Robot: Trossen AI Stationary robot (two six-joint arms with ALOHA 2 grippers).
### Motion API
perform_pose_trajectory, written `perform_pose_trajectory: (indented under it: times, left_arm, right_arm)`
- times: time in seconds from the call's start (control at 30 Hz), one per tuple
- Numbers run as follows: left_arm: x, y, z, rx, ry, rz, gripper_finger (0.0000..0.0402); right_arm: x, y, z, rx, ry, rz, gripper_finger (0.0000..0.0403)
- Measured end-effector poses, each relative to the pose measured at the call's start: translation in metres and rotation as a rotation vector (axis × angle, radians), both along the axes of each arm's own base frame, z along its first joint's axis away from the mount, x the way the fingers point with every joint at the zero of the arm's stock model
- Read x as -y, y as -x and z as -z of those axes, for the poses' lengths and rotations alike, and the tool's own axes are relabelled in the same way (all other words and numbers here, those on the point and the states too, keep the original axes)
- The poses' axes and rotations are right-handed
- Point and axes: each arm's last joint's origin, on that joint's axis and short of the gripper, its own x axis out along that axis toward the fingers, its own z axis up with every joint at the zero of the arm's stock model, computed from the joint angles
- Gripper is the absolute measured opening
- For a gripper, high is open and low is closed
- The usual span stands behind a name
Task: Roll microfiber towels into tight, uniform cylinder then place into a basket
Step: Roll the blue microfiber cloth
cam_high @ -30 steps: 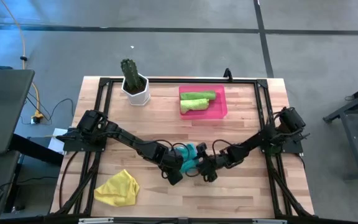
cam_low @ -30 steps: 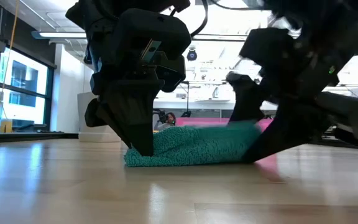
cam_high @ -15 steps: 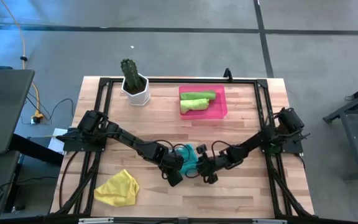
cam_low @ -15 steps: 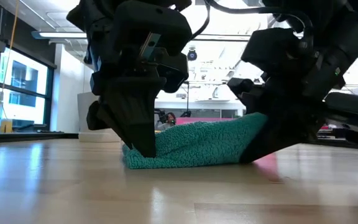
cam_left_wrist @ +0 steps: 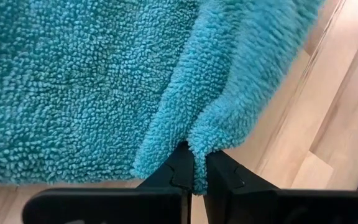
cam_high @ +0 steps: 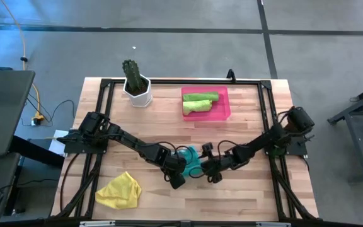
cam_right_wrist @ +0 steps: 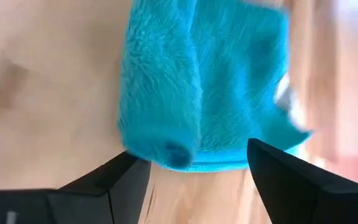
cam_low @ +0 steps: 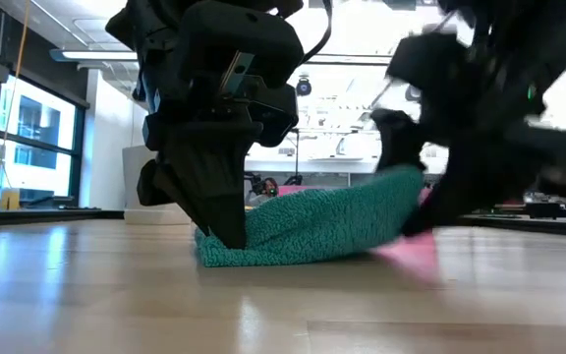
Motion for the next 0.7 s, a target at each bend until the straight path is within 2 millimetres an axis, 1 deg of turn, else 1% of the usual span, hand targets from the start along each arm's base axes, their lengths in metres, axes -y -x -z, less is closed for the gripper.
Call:
perform_pose_trajectory:
  times: [0.1,0.2,0.3,0.4,0.53,0.63,0.7]
  left_arm:
    - [-0.001,0.0,0.0,-0.001,0.0,-0.002,0.0007]
    - [-0.002,0.0,0.0,-0.003,0.011,-0.001,0.0007]
    - [-0.002,-0.001,0.0,-0.002,0.014,0.0,0.0007]
    - [-0.002,-0.001,0.0,0.0,0.013,0.006,0.0007]
    - [-0.002,-0.001,0.0,0.001,0.013,0.008,0.0007]
    - [-0.002,-0.001,0.0,0.002,0.014,0.008,0.0007]
    - [-0.002,-0.001,0.0,0.003,0.013,0.007,0.0007]
  right_arm:
    - [-0.004,0.008,-0.02,0.028,-0.007,-0.016,0.0258]
    - [-0.012,0.017,-0.038,0.061,-0.088,-0.044,0.0259]
    - [-0.023,0.022,-0.047,0.095,-0.143,-0.087,0.0259]
    - [-0.035,0.023,-0.042,0.109,-0.115,-0.159,0.0259]
    - [-0.046,0.018,-0.019,0.089,-0.051,-0.235,0.0259]
    - [-0.048,0.014,-0.002,0.068,-0.024,-0.248,0.0259]
    - [-0.046,0.011,0.004,0.066,-0.023,-0.239,0.0259]
